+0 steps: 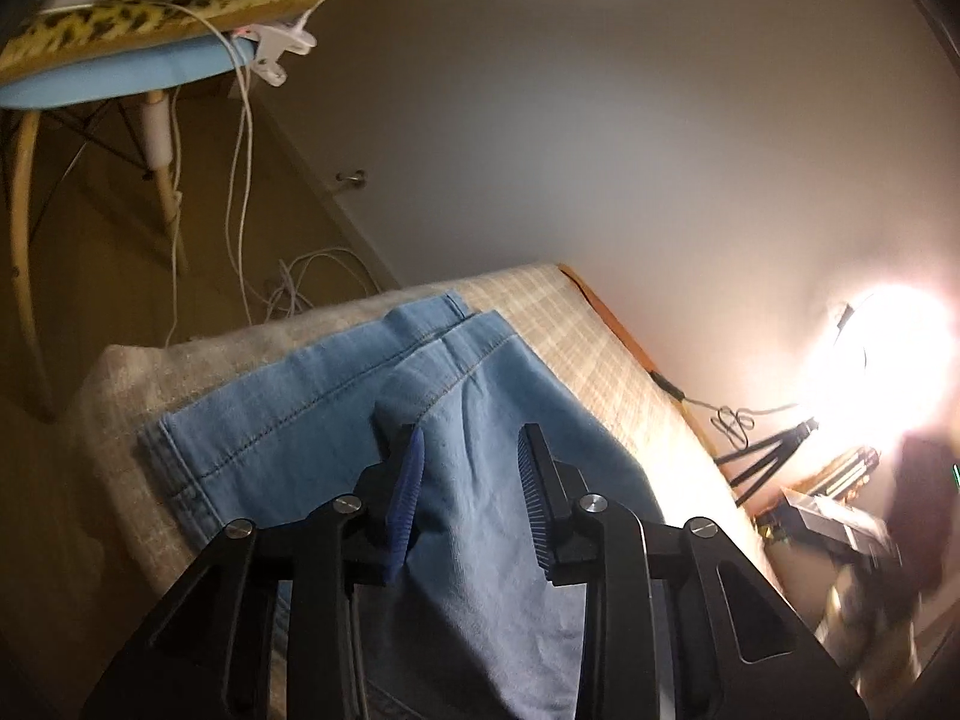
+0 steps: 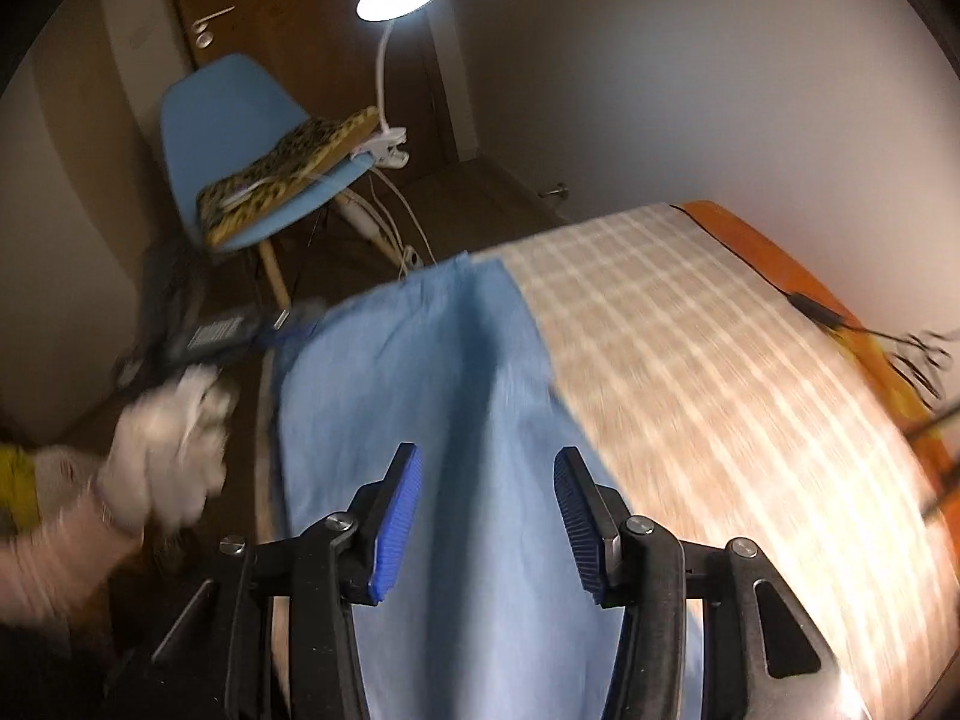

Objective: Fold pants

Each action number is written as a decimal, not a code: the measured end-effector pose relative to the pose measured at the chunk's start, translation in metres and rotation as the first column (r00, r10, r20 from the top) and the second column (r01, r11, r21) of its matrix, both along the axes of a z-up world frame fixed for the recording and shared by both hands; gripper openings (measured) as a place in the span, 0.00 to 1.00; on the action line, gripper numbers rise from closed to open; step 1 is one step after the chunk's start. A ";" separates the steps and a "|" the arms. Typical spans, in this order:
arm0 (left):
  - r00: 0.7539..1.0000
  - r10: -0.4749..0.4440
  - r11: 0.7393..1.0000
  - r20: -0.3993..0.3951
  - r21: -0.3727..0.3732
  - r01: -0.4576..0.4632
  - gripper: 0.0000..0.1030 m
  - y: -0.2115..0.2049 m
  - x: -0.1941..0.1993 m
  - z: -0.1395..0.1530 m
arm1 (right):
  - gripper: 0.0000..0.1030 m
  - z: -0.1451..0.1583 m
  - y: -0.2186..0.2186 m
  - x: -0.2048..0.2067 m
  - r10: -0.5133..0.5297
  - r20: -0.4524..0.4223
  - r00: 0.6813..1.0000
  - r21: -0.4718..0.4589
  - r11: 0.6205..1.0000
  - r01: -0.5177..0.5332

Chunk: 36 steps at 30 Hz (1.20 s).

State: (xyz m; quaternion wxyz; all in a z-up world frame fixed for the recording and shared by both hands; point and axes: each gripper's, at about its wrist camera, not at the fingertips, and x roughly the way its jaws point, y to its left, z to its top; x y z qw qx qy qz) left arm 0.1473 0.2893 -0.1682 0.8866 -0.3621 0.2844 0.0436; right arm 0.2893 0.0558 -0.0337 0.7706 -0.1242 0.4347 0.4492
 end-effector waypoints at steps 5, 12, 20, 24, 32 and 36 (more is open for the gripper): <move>0.998 0.022 1.000 -0.057 0.002 -0.022 0.33 -0.005 -0.023 -0.008 | 0.47 -0.027 0.058 0.055 -0.002 -0.064 0.998 0.014 1.000 0.003; 0.991 -0.041 0.989 -0.127 -0.149 0.022 0.52 -0.010 -0.025 -0.026 | 0.56 -0.069 0.118 0.103 -0.009 -0.151 0.989 -0.005 1.000 0.008; 0.997 -0.058 0.968 -0.044 -0.246 0.045 0.52 -0.019 -0.007 -0.029 | 0.56 -0.099 0.150 0.124 -0.021 -0.241 0.970 0.007 1.000 0.023; 1.000 -0.005 0.984 0.022 -0.178 0.009 0.52 -0.016 -0.003 -0.012 | 0.55 -0.100 0.162 0.125 -0.004 -0.257 0.966 0.023 1.000 0.011; 0.998 0.056 0.997 0.032 -0.059 -0.054 0.44 -0.023 -0.020 -0.009 | 0.11 -0.098 0.175 0.116 0.030 -0.199 0.980 -0.003 1.000 -0.031; 0.994 0.099 0.995 0.054 0.014 -0.100 0.33 -0.023 -0.032 -0.006 | 0.04 -0.086 0.175 0.106 0.042 -0.139 0.989 0.003 0.999 -0.042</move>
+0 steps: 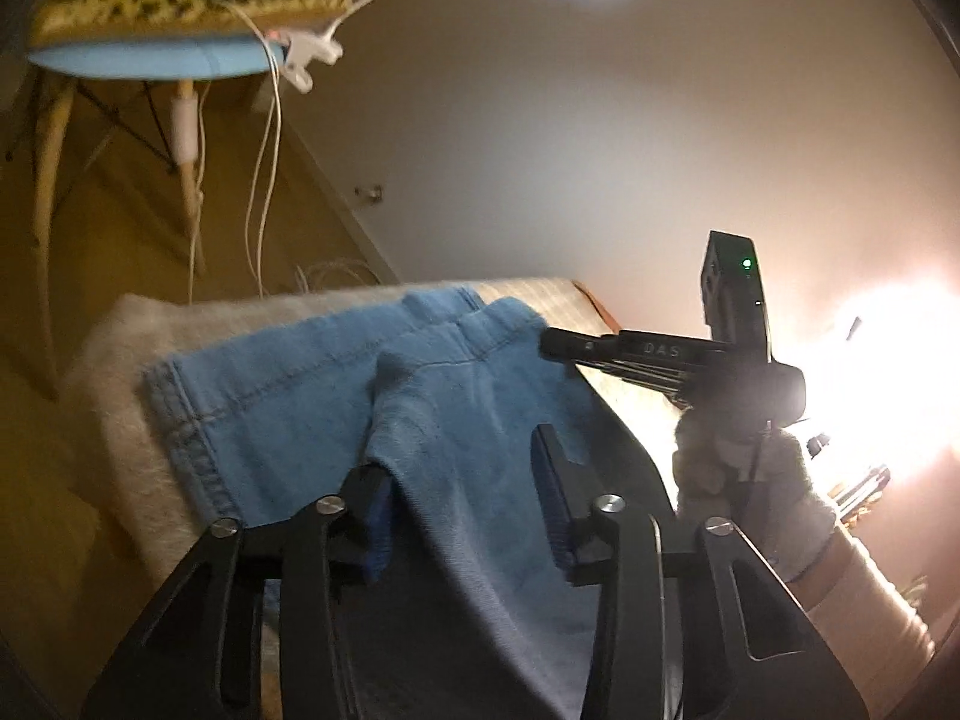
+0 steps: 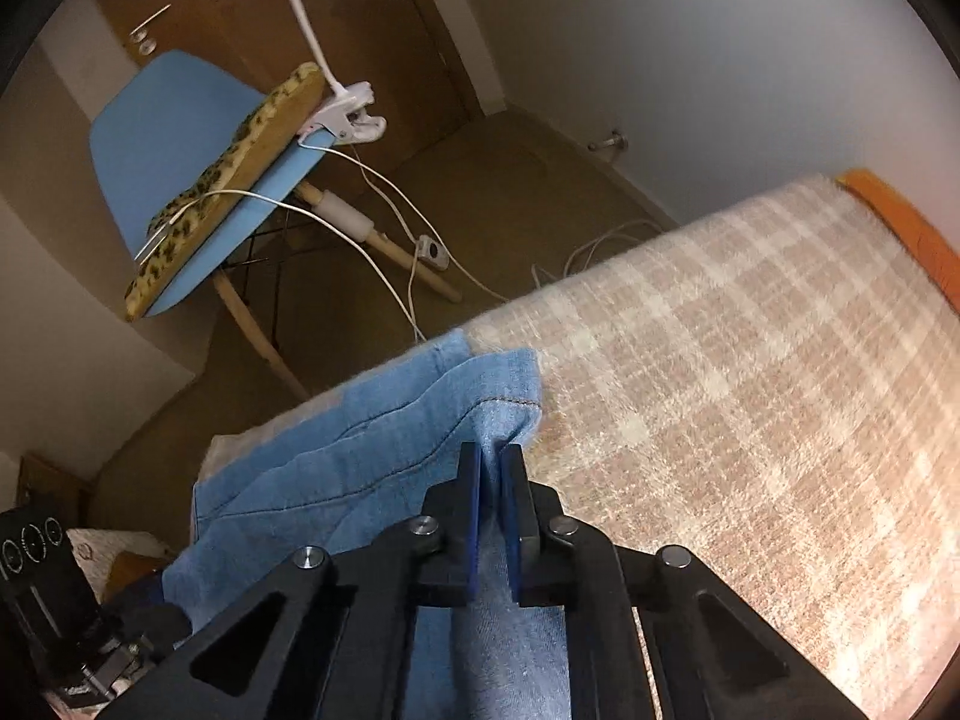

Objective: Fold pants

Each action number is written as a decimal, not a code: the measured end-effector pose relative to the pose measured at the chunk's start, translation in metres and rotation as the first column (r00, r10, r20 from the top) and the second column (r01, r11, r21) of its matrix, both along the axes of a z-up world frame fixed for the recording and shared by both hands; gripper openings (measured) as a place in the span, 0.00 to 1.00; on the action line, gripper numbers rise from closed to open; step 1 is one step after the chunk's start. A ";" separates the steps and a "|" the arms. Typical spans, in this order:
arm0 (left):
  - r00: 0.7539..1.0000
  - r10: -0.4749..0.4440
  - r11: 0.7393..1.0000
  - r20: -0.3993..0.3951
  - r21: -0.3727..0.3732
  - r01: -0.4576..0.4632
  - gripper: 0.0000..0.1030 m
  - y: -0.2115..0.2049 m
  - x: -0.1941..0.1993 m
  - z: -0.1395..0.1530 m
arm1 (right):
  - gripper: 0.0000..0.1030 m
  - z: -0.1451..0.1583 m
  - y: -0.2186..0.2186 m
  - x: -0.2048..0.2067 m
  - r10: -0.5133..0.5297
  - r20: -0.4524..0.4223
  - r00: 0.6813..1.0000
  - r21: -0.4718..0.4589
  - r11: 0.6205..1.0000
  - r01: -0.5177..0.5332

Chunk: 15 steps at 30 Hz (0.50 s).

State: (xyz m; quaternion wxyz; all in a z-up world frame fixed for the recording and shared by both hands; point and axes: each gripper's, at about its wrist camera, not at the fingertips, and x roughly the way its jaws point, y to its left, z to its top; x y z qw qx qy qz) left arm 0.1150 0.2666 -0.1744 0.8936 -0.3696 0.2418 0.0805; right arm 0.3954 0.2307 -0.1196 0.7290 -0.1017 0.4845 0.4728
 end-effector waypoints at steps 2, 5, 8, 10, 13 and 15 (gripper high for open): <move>1.000 0.009 1.000 0.019 0.023 -0.009 0.33 -0.001 -0.002 0.003 | 0.04 0.008 -0.001 -0.004 -0.002 0.032 0.999 0.002 1.000 0.002; 1.000 0.012 1.000 0.016 0.027 -0.013 0.33 0.004 0.005 0.001 | 0.04 0.015 -0.002 -0.007 0.007 0.062 0.998 -0.009 1.000 -0.006; 1.000 0.016 0.999 -0.007 -0.048 -0.016 0.05 0.016 0.011 -0.011 | 0.04 0.018 0.002 -0.011 0.007 0.097 0.995 -0.039 0.999 -0.003; 1.000 0.009 1.000 -0.029 -0.014 -0.009 0.05 0.015 0.012 -0.012 | 0.04 0.021 0.004 -0.014 0.010 0.105 0.994 -0.033 0.999 -0.006; 0.997 0.027 0.999 -0.071 -0.020 -0.029 0.15 0.017 0.007 -0.016 | 0.04 0.023 0.010 -0.019 0.025 0.139 0.990 -0.063 0.998 -0.016; 0.996 0.029 0.996 -0.089 -0.080 -0.036 0.44 0.024 0.002 -0.020 | 0.04 0.022 0.013 -0.021 0.032 0.152 0.988 -0.085 0.996 -0.019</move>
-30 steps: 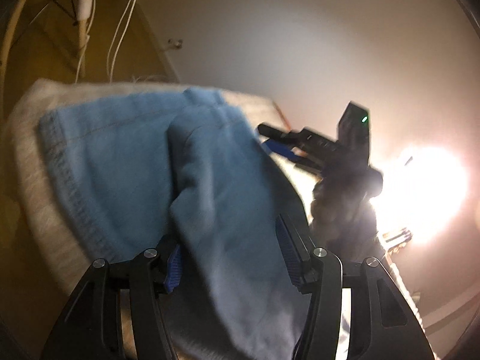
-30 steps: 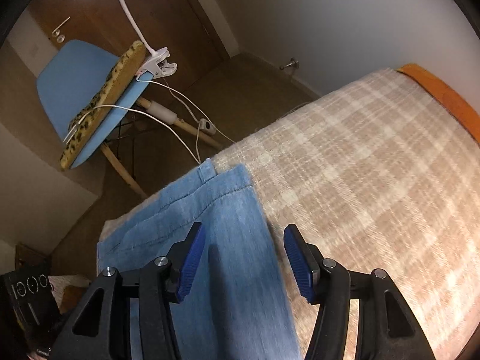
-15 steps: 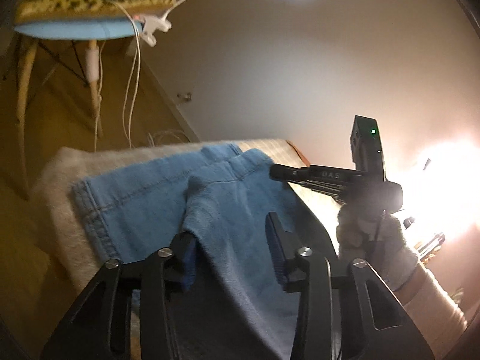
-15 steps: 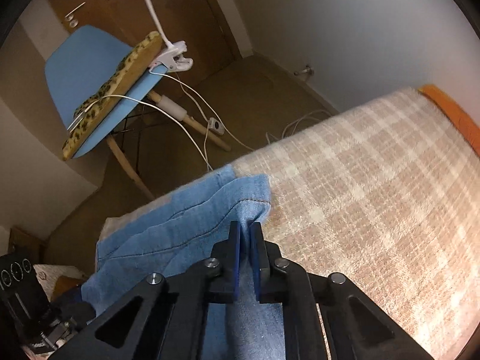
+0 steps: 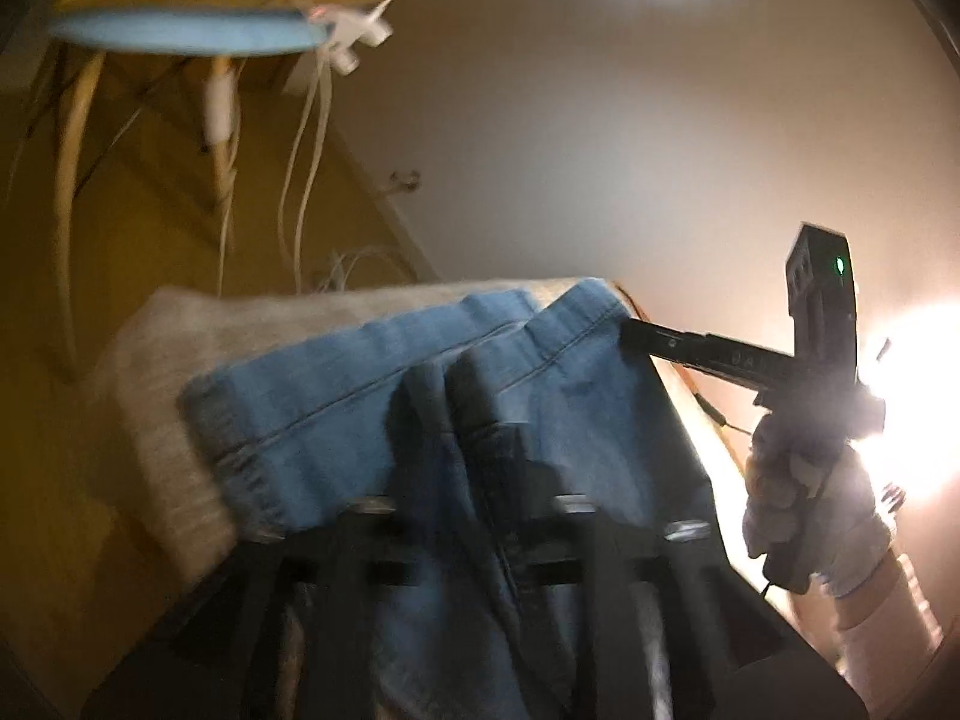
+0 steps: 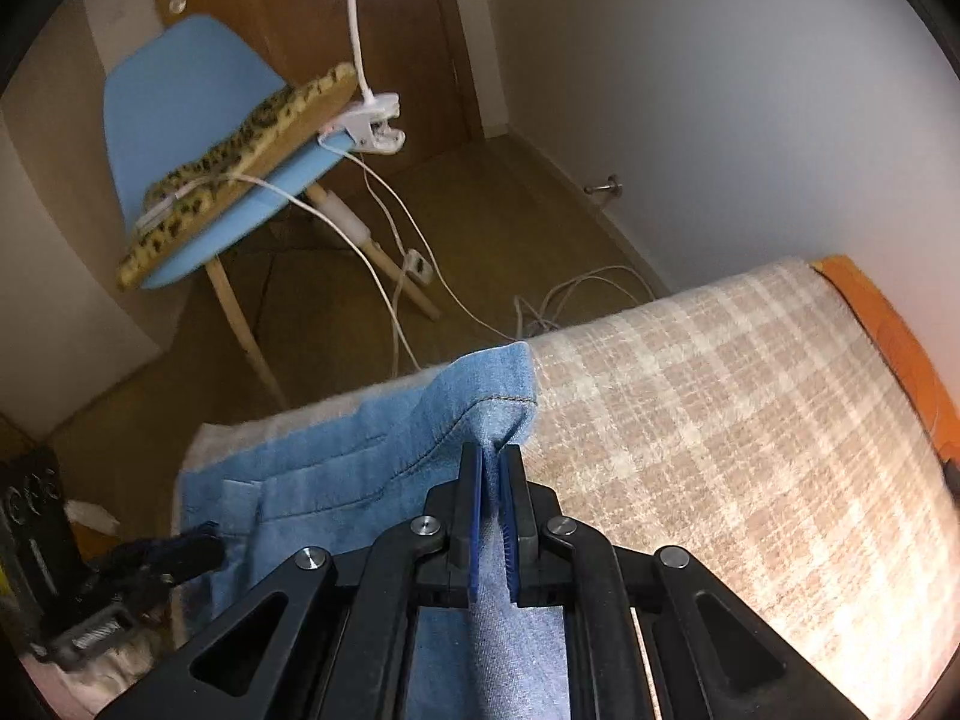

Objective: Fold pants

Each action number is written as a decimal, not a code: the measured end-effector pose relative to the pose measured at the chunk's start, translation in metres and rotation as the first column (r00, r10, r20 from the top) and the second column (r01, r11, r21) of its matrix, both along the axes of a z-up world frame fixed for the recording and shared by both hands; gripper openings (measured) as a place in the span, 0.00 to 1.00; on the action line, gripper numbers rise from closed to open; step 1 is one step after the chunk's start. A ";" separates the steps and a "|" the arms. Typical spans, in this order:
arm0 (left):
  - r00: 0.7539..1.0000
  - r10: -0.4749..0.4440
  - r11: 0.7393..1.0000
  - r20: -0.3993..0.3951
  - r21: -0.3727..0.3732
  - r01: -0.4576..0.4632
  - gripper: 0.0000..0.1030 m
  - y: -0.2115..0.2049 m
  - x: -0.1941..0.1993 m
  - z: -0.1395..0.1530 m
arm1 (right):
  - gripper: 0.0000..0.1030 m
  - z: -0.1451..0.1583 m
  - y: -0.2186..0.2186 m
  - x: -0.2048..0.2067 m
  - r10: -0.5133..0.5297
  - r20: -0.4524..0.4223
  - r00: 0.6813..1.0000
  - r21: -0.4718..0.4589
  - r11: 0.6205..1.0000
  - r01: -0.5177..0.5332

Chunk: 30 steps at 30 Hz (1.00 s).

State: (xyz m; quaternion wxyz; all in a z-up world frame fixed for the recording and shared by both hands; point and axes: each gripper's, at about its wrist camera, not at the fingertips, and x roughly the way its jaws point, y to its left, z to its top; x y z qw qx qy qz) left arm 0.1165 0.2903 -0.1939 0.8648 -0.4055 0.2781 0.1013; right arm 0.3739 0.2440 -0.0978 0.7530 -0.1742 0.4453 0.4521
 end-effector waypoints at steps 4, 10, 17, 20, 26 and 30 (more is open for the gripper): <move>1.000 -0.001 0.997 0.004 -0.074 0.001 0.49 0.008 -0.005 -0.006 | 0.04 -0.001 -0.001 0.001 -0.008 -0.004 1.000 -0.002 1.000 0.008; 0.998 0.000 0.999 -0.059 0.044 0.003 0.09 0.001 0.012 -0.006 | 0.04 0.000 -0.001 0.001 -0.009 0.005 1.000 -0.005 1.000 0.009; 1.000 0.018 0.999 0.020 0.034 -0.019 0.05 0.014 0.000 -0.001 | 0.03 0.014 -0.004 -0.004 -0.012 0.033 0.999 0.016 1.000 0.011; 0.999 0.029 0.998 0.045 0.059 -0.031 0.05 0.021 -0.009 0.007 | 0.02 0.026 0.004 -0.011 0.007 0.054 0.999 0.037 0.999 -0.009; 0.997 0.071 0.995 0.029 0.062 -0.073 0.05 0.041 -0.019 0.004 | 0.00 0.024 0.038 -0.012 0.015 0.078 0.997 0.035 0.999 -0.018; 0.998 0.063 0.997 -0.023 0.050 -0.062 0.05 0.045 -0.015 -0.015 | 0.00 0.005 0.051 -0.003 -0.013 0.056 0.998 0.027 1.000 0.012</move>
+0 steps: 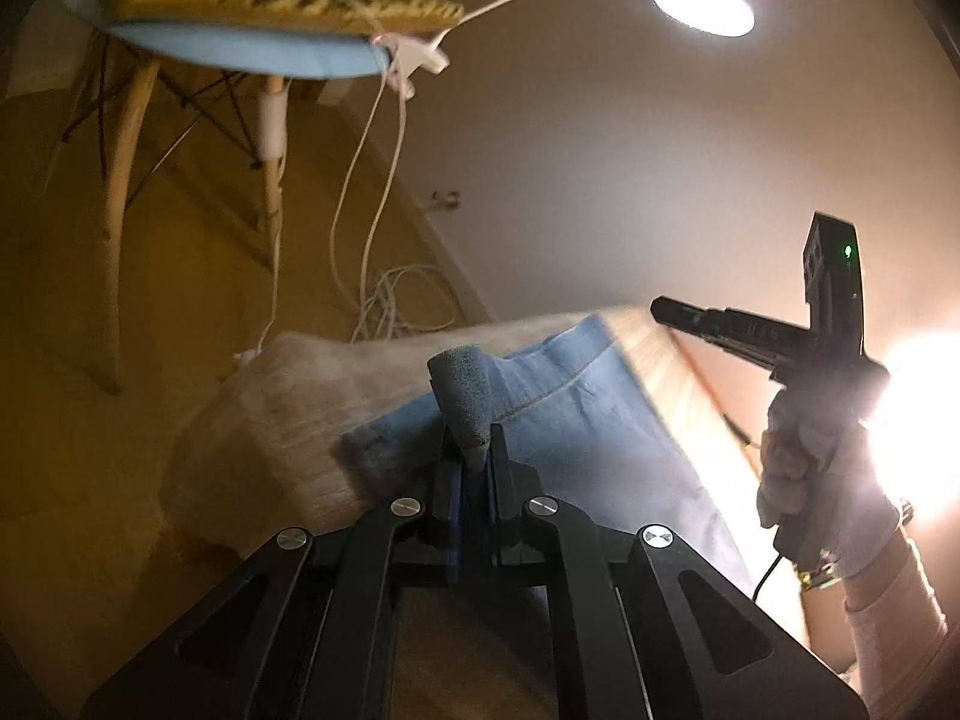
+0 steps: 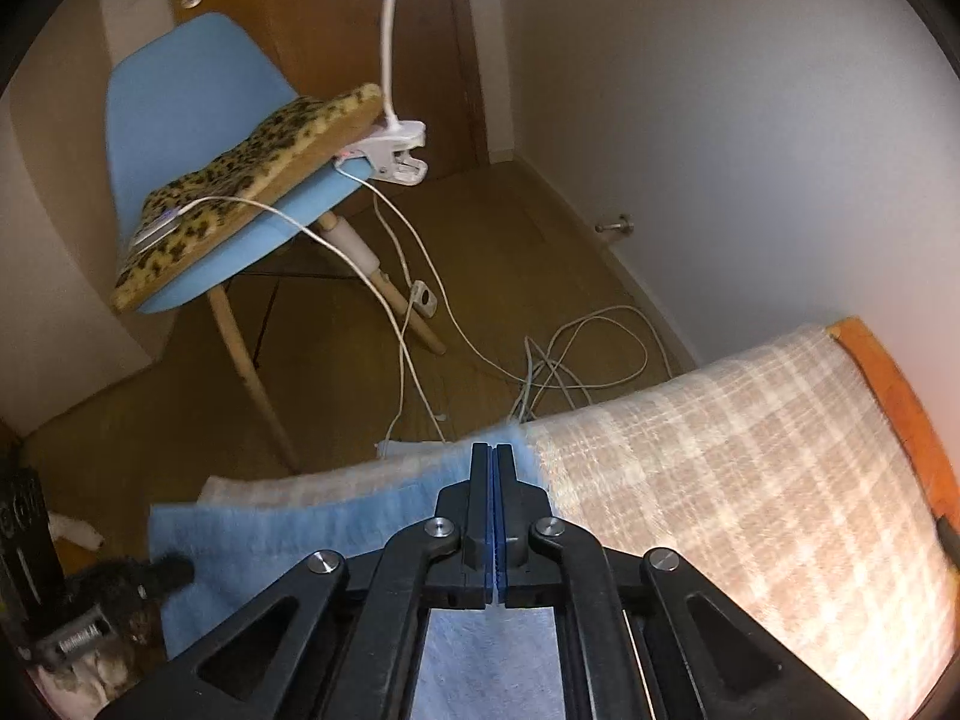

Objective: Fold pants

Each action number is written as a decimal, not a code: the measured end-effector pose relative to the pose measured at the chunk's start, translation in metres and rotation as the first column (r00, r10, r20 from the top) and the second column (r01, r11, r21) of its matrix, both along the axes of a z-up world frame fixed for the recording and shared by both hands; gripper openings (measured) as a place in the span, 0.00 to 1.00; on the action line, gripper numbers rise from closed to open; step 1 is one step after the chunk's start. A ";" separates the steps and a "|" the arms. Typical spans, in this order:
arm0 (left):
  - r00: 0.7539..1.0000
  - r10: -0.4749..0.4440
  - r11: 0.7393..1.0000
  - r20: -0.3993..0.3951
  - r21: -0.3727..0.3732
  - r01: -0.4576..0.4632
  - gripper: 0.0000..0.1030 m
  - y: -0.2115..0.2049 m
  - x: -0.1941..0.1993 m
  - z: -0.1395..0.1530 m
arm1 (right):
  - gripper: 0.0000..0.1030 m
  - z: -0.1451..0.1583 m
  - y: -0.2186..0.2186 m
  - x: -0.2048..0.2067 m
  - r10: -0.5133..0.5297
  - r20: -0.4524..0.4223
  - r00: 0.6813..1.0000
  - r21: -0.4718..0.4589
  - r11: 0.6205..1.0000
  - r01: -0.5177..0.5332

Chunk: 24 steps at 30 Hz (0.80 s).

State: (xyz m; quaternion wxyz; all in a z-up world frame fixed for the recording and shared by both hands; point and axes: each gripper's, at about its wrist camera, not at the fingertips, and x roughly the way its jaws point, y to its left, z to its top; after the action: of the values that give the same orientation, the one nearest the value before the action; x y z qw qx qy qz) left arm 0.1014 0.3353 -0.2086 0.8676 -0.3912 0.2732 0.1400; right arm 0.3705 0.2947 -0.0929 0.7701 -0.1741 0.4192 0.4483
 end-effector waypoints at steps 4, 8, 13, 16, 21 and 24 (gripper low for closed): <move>1.000 -0.001 1.000 -0.012 0.013 0.001 0.05 -0.003 0.002 -0.008 | 0.00 -0.013 -0.002 -0.001 0.006 -0.005 1.000 -0.024 1.000 -0.006; 1.000 -0.003 1.000 -0.022 0.030 0.003 0.05 -0.003 0.003 -0.006 | 0.02 -0.012 -0.023 0.003 -0.025 -0.028 0.999 -0.027 0.999 0.024; 0.999 -0.016 0.998 -0.048 0.054 0.019 0.09 -0.003 0.002 0.000 | 0.25 0.015 -0.072 0.002 -0.101 -0.051 0.994 0.037 0.994 0.103; 0.998 -0.018 0.996 -0.065 0.086 0.023 0.18 -0.005 -0.003 0.011 | 0.36 0.037 -0.109 -0.010 -0.154 -0.037 0.987 0.071 0.985 0.156; 0.997 -0.043 0.991 -0.058 0.127 0.050 0.46 -0.010 -0.012 0.034 | 0.59 0.066 -0.180 -0.042 -0.244 -0.003 0.970 0.106 0.964 0.243; 0.992 -0.118 0.983 -0.050 0.136 0.124 0.46 -0.023 -0.010 0.049 | 0.62 0.080 -0.226 -0.063 -0.304 -0.002 0.953 0.133 0.944 0.302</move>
State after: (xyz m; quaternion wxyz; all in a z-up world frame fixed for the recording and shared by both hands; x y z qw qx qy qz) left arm 0.0919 0.3119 -0.1592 0.8938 -0.3094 0.3041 0.1138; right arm 0.3070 0.0683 -0.0127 0.8435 -0.0607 0.4034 0.3495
